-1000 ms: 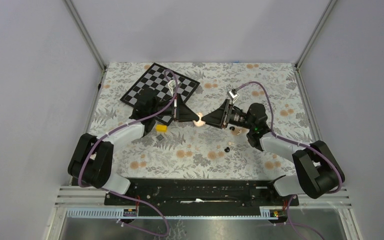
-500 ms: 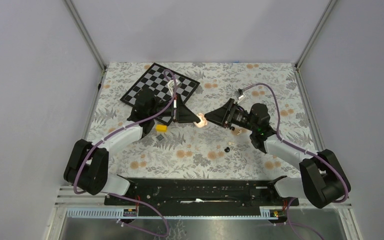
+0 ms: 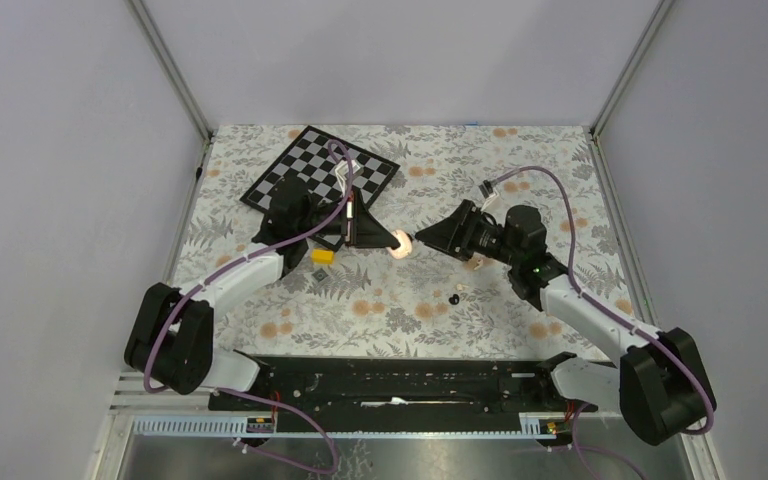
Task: Insert the wireless bluetooth earbuds into the charging case
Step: Open the charging case.
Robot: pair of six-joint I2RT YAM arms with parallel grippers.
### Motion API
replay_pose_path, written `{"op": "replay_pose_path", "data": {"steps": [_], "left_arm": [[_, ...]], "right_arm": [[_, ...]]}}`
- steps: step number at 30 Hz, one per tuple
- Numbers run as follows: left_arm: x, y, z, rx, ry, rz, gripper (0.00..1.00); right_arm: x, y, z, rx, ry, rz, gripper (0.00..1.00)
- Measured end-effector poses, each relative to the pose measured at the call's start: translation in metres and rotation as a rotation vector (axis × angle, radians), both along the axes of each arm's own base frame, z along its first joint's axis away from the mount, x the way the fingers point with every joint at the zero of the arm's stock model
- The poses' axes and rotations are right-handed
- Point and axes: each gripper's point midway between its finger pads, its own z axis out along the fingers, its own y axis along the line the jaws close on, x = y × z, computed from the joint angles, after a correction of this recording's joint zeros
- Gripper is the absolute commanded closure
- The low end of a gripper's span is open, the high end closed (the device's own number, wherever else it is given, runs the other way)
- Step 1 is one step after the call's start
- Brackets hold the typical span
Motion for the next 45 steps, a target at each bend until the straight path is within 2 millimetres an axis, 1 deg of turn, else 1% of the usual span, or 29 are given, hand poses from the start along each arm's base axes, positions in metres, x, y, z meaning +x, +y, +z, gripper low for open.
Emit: {"op": "replay_pose_path", "data": {"steps": [3, 5, 7, 9, 11, 13, 14, 15, 16, 19, 23, 25, 27, 29, 32, 35, 37, 41, 43, 45], "left_arm": [[0.000, 0.000, -0.002, 0.005, -0.008, 0.001, 1.00], [0.001, 0.000, -0.003, 0.011, -0.015, 0.005, 1.00], [0.001, 0.000, -0.004, 0.016, -0.028, 0.015, 1.00], [0.002, 0.001, -0.001, 0.015, -0.051, 0.030, 1.00], [0.002, 0.001, 0.006, 0.007, -0.085, 0.054, 1.00], [0.002, 0.001, 0.013, -0.003, -0.112, 0.080, 1.00], [0.002, 0.002, 0.022, -0.013, -0.143, 0.113, 1.00], [0.002, 0.002, 0.022, -0.013, -0.143, 0.114, 1.00], [0.004, 0.001, 0.023, -0.015, -0.145, 0.127, 1.00], [0.006, -0.001, 0.025, -0.017, -0.138, 0.147, 1.00], [0.008, -0.002, 0.026, -0.020, -0.129, 0.166, 1.00], [0.010, -0.002, 0.027, -0.024, -0.131, 0.174, 1.00], [0.010, -0.002, 0.029, -0.029, -0.133, 0.178, 1.00], [0.011, -0.002, 0.030, -0.032, -0.132, 0.179, 1.00], [0.011, -0.002, 0.030, -0.034, -0.135, 0.179, 1.00], [0.011, -0.002, 0.030, -0.034, -0.135, 0.179, 1.00], [0.011, -0.002, 0.030, -0.034, -0.135, 0.179, 1.00], [0.011, -0.002, 0.030, -0.034, -0.135, 0.178, 1.00], [0.010, -0.002, 0.030, -0.034, -0.135, 0.178, 1.00], [0.010, -0.002, 0.030, -0.034, -0.135, 0.178, 1.00]], "right_arm": [[-0.003, -0.003, 0.014, -0.019, -0.049, 0.001, 0.16], [-0.005, -0.004, 0.025, -0.023, -0.093, 0.010, 0.11], [-0.007, -0.002, 0.033, -0.018, -0.125, 0.030, 0.08], [-0.011, 0.000, 0.036, -0.006, -0.137, 0.056, 0.07], [-0.013, 0.003, 0.040, 0.009, -0.147, 0.074, 0.07], [-0.016, 0.008, 0.042, 0.020, -0.158, 0.091, 0.10], [-0.021, 0.015, 0.048, 0.049, -0.180, 0.110, 0.14], [-0.021, 0.015, 0.048, 0.049, -0.181, 0.110, 0.15], [-0.024, 0.019, 0.053, 0.082, -0.205, 0.119, 0.16], [-0.032, 0.027, 0.052, 0.121, -0.208, 0.146, 0.19], [-0.039, 0.035, 0.047, 0.151, -0.192, 0.170, 0.30], [-0.039, 0.036, 0.051, 0.167, -0.199, 0.166, 0.36], [-0.038, 0.036, 0.057, 0.185, -0.214, 0.160, 0.40], [-0.038, 0.036, 0.062, 0.200, -0.225, 0.158, 0.41], [-0.038, 0.035, 0.067, 0.219, -0.236, 0.155, 0.37], [-0.038, 0.035, 0.070, 0.230, -0.238, 0.154, 0.37], [-0.038, 0.035, 0.072, 0.236, -0.240, 0.154, 0.40], [-0.036, 0.036, 0.072, 0.243, -0.232, 0.146, 0.50], [-0.036, 0.036, 0.073, 0.249, -0.233, 0.141, 0.51], [-0.034, 0.036, 0.074, 0.254, -0.234, 0.137, 0.50]]}}
